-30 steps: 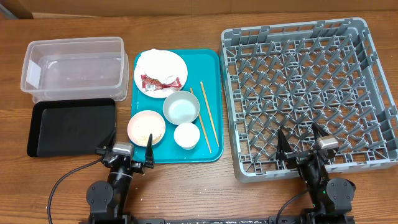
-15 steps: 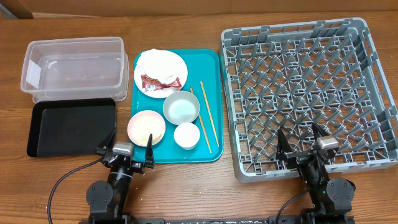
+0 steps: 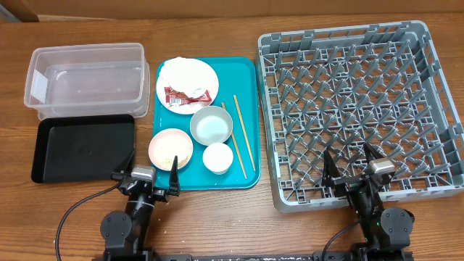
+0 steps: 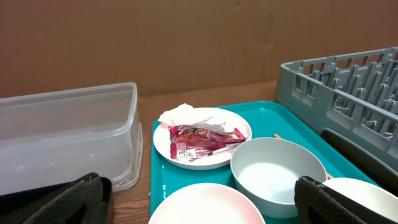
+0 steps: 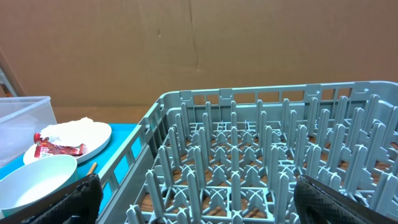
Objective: Sort waste into correct bins and load items into the dishwasher
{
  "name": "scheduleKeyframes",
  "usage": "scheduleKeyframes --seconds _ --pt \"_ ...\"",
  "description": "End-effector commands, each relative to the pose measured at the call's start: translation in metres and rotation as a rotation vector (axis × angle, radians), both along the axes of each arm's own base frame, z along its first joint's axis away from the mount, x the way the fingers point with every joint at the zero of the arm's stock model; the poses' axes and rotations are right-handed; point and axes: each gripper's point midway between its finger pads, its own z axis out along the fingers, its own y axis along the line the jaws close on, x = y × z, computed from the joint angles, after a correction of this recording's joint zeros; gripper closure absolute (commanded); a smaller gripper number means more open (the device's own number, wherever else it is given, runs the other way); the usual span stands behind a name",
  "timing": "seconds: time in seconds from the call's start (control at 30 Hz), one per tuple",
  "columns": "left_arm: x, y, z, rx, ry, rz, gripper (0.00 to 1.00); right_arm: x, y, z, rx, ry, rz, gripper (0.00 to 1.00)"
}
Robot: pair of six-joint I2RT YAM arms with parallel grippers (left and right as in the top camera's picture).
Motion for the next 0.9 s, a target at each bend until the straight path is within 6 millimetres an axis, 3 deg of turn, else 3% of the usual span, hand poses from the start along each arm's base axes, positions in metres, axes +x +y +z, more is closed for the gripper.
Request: scheduleKeyframes --seconds 0.0,0.87 --pt "0.0 0.0021 -0.0001 -0.002 -0.007 0.011 0.0 0.0004 -0.0006 -0.0026 0.004 0.0 -0.006 0.0" --pt "0.0 0.0021 -0.0001 -0.002 -0.007 0.011 0.0 0.0004 -0.0006 -0.0026 0.004 0.0 -0.006 0.0"
